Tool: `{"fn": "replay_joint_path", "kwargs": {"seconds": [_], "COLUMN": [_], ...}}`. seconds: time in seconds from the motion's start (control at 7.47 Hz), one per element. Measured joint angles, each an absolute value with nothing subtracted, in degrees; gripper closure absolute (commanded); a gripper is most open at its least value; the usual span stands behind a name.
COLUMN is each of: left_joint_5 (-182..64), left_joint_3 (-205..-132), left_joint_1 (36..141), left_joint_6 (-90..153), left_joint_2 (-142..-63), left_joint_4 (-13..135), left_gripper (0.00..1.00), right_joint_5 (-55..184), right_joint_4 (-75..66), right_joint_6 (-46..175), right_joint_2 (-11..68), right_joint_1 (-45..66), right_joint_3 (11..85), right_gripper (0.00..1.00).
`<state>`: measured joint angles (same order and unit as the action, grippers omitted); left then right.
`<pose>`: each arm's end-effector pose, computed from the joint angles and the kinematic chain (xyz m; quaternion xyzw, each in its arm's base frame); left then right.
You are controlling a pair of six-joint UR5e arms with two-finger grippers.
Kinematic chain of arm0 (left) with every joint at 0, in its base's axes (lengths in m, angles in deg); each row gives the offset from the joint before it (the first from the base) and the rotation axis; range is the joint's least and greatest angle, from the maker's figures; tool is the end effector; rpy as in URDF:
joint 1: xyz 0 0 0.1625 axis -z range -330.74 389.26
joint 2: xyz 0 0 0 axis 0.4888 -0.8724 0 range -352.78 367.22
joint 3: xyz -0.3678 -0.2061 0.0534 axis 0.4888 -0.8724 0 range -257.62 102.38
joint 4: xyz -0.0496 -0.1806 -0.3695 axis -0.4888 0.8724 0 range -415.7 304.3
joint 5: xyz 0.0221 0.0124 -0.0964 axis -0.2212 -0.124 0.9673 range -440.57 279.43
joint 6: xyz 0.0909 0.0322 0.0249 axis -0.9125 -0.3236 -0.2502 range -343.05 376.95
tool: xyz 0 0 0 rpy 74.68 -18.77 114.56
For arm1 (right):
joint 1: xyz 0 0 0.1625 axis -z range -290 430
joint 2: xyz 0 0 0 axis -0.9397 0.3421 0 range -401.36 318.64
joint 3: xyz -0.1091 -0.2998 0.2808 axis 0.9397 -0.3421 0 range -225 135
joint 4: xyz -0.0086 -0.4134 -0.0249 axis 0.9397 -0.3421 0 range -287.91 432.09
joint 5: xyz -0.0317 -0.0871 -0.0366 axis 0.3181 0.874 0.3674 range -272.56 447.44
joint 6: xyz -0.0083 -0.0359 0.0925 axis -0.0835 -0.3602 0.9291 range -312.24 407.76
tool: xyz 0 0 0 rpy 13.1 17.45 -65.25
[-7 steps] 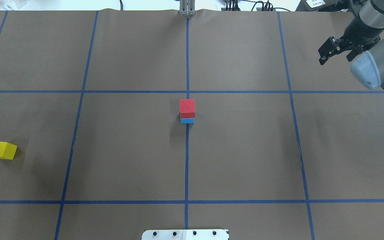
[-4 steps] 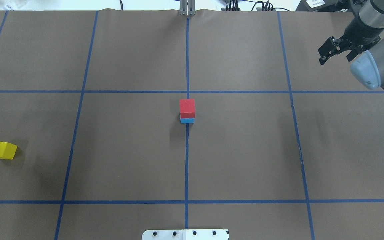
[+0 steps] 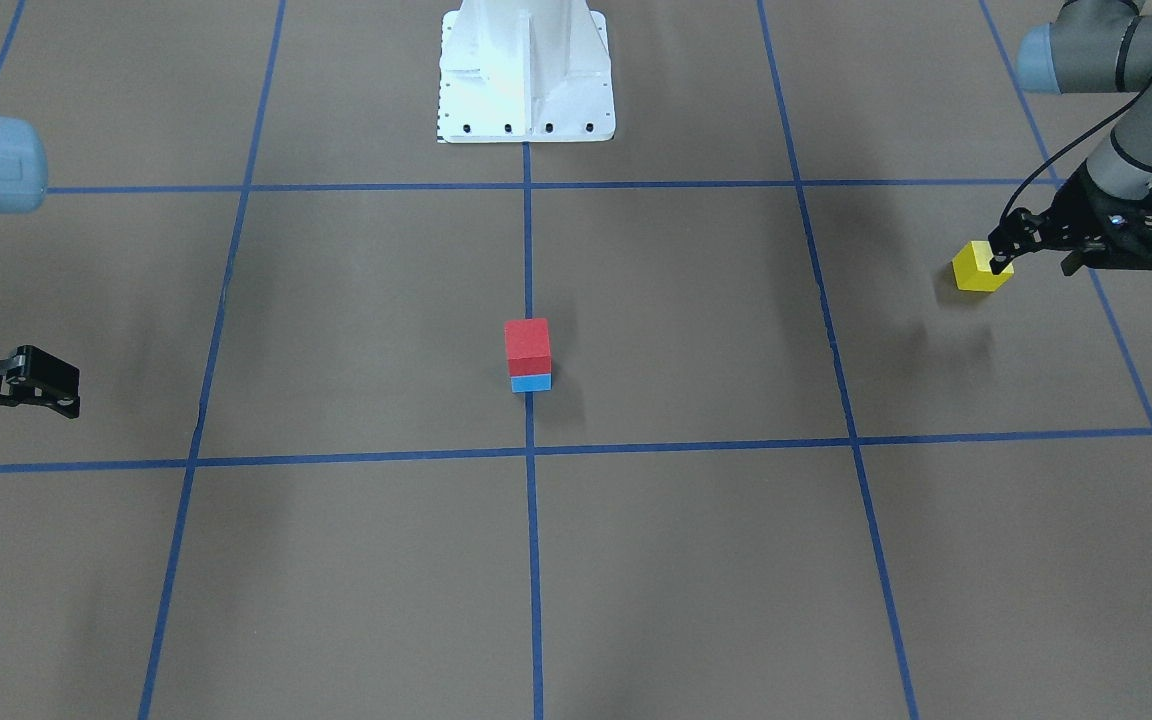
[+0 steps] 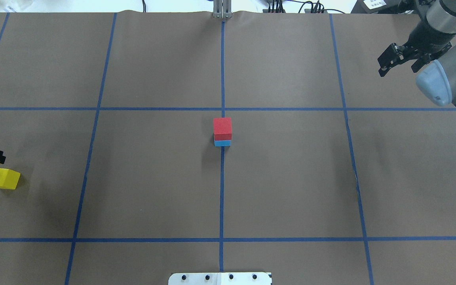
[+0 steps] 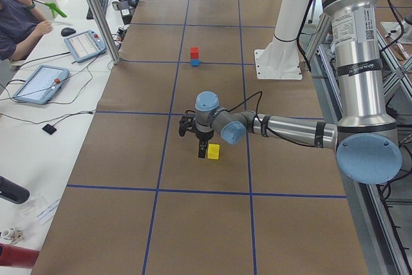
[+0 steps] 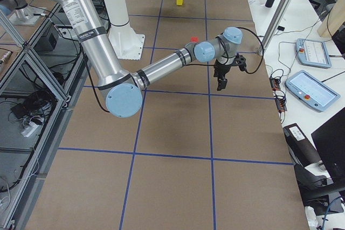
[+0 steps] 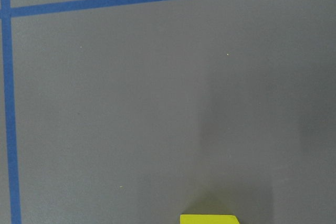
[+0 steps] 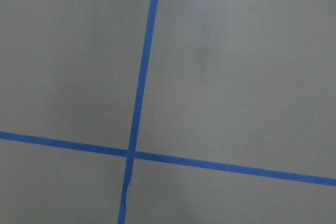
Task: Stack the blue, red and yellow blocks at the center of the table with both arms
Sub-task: 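Move the left gripper down onto the yellow block and grasp it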
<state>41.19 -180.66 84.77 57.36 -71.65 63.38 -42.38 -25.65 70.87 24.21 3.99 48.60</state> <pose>0.1819 -0.4077 0.5877 0.0437 0.3656 0.0252 0.9294 -0.1975 -0.6149 0.4023 0.0179 -0.3735 -0.0671 0.9250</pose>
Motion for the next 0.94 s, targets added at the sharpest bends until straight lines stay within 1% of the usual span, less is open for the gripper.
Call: {"fn": "replay_joint_path", "kwargs": {"seconds": [0.94], "left_joint_5": [41.14], "left_joint_3": [-179.28], "left_joint_1": [81.36], "left_joint_6": [60.20], "left_joint_2": [-71.72], "left_joint_4": [64.66], "left_gripper": [0.00], "right_joint_5": [-42.43], "right_joint_4": [-25.65], "right_joint_6": [70.87], "right_joint_2": [24.10], "right_joint_1": [3.99], "right_joint_3": [48.76], "right_gripper": [0.01]}}
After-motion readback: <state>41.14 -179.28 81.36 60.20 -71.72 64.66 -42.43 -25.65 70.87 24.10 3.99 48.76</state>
